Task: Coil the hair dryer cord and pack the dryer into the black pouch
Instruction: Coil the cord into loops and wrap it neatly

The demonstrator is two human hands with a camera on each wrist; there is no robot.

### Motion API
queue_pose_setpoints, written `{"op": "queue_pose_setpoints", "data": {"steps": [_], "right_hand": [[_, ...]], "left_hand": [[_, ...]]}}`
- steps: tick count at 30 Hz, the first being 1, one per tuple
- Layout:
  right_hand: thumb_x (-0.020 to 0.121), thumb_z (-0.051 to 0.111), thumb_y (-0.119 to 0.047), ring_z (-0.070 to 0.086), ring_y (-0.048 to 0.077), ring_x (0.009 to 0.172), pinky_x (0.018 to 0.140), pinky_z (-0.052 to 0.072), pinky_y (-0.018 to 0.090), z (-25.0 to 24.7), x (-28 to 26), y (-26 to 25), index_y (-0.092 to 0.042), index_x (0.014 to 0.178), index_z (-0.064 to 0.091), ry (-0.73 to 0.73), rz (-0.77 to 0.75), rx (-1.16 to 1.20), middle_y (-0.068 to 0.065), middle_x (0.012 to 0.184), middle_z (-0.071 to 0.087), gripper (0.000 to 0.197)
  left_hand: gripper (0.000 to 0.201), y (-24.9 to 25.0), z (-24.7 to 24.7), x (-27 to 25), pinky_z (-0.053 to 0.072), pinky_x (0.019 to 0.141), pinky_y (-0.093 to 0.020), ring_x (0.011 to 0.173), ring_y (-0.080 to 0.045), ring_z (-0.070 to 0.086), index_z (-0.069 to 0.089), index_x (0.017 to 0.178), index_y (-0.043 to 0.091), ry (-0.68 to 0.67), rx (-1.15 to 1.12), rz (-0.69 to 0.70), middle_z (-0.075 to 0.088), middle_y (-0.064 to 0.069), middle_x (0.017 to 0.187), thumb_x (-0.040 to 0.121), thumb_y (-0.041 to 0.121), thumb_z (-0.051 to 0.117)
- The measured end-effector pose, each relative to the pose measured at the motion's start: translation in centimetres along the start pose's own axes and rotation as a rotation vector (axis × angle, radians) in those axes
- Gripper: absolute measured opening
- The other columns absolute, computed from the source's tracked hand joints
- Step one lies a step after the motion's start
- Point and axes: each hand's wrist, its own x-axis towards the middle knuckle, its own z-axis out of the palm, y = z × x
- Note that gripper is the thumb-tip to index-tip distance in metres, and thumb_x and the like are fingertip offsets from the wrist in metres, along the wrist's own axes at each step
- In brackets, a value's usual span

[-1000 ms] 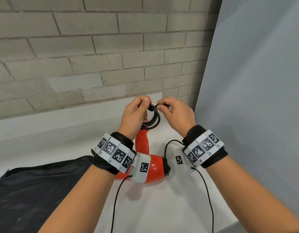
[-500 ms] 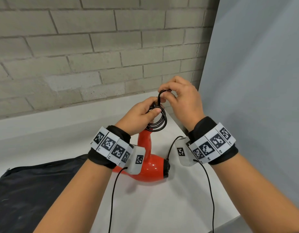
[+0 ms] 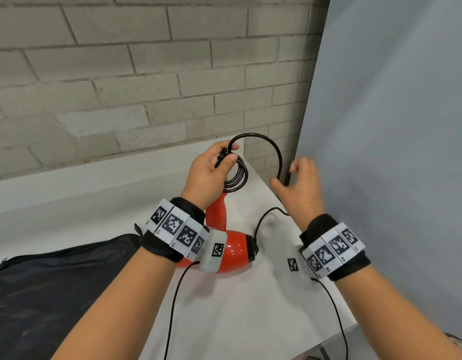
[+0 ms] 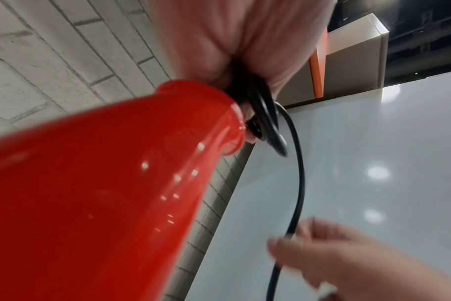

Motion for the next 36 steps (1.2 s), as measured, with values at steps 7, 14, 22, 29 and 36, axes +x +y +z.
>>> {"op": "queue_pose_setpoints", "data": {"steps": [7,14,22,29,36], "right_hand": [[0.083,0.06,-0.037,0.055,0.03,0.107,0.08,0.043,0.031,3.0,-2.2,4.8,-0.003,0.116,0.049,-0.625,0.358,-0.364,0.016,0.116,0.058,0.048],[0.089,0.05,-0.044,0.059,0.025,0.093,0.08,0.047,0.03,6.4,-3.2,4.2,-0.002,0.111,0.055,-0.911,0.359,-0.515,0.013,0.112,0.062,0.047],[0.082,0.061,-0.023,0.056,0.025,0.082,0.069,0.047,0.027,6.6,-2.4,4.2,-0.013,0.064,0.047,-1.085,0.376,-0.6,0.014,0.101,0.064,0.025],[0.091,0.047,-0.007,0.061,0.033,0.098,0.074,0.057,0.034,3.9,0.2,4.8,0.003,0.117,0.052,-0.773,0.443,-0.156,0.023,0.12,0.058,0.029],[0.089,0.053,-0.003,0.056,0.007,0.068,0.056,0.049,0.011,0.3,2.3,-0.9,-0.019,0.079,0.047,-0.202,0.226,0.578,-0.002,0.076,0.055,0.02]], "left_hand": [[0.018,-0.2,-0.1,0.0,0.04,0.065,-0.016,0.053,0.01,0.05,0.056,0.103,0.024,0.057,0.014,-0.005,0.05,0.016,0.066,0.091,0.013,0.048],[0.019,0.1,0.1,-0.3,0.04,0.067,-0.015,0.056,0.012,0.052,0.057,0.107,0.02,0.03,0.017,0.0,0.051,0.017,0.068,0.092,0.014,0.048],[0.02,0.3,0.3,-0.6,0.038,0.061,-0.006,0.056,0.011,0.052,0.058,0.109,0.019,0.012,-0.023,0.014,0.049,0.02,0.064,0.091,0.013,0.049],[0.017,0.0,0.6,-0.3,0.039,0.057,-0.011,0.05,0.003,0.046,0.057,0.102,0.026,0.018,-0.032,0.022,0.053,0.015,0.069,0.092,0.015,0.048],[0.015,-0.4,1.2,0.1,0.04,0.059,-0.009,0.055,0.003,0.049,0.057,0.101,0.026,0.064,-0.024,0.012,0.056,0.016,0.078,0.092,0.018,0.047]]}}
